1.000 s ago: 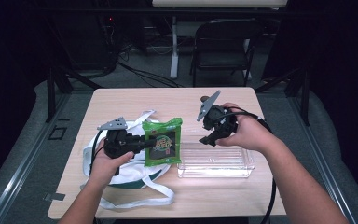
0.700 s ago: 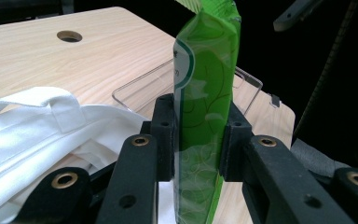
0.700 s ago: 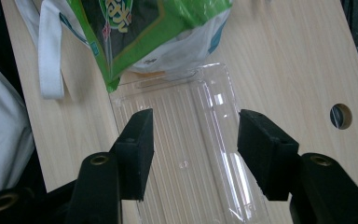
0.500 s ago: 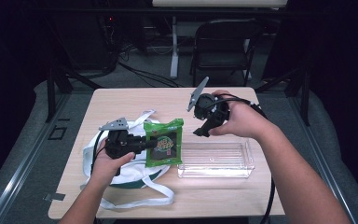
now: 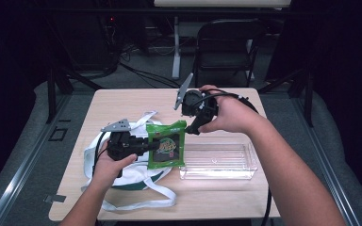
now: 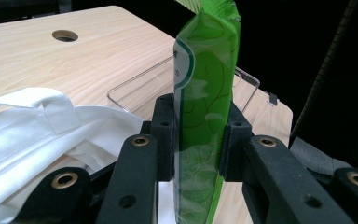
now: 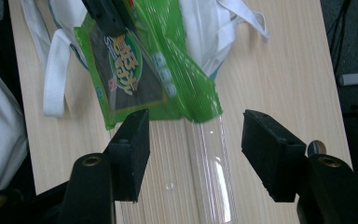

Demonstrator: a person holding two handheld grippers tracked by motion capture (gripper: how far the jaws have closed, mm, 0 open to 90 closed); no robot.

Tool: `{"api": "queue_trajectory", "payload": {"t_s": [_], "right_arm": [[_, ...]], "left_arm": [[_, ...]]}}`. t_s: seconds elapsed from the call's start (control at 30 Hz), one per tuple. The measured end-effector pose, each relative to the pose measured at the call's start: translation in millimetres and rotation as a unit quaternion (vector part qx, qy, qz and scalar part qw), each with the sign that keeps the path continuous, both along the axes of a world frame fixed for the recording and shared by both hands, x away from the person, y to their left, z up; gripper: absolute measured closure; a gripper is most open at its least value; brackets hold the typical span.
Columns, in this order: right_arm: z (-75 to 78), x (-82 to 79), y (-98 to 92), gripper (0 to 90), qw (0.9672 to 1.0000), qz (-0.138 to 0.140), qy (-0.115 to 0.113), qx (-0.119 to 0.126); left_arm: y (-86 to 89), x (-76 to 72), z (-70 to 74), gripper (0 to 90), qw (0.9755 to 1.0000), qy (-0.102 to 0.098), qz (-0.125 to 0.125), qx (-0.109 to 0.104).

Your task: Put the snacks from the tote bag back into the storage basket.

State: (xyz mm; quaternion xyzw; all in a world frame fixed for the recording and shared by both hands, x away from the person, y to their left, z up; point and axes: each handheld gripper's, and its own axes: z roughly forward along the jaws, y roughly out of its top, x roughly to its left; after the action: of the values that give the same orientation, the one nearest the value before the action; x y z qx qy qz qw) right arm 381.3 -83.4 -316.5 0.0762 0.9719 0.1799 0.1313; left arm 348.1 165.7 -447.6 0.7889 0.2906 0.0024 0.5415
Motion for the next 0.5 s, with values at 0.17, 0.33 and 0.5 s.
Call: {"api": "queue_trajectory", "payload": {"t_s": [0.17,0.33,0.5], "right_arm": [[-1.3,-1.3,14.2,41.0,0.9997,0.021,0.002,-0.009],[-4.2,-1.9,26.0,40.5,0.9991,0.037,0.000,-0.022],[-9.7,-1.9,34.9,40.3,0.9980,0.048,0.006,-0.040]], "left_arm": [[-1.8,-1.0,0.7,72.6,1.0000,-0.005,-0.008,0.001],[-3.4,-2.3,1.4,72.6,0.9999,-0.008,-0.012,0.000],[-6.0,-4.2,2.3,72.6,0.9998,-0.011,-0.016,-0.003]]}}
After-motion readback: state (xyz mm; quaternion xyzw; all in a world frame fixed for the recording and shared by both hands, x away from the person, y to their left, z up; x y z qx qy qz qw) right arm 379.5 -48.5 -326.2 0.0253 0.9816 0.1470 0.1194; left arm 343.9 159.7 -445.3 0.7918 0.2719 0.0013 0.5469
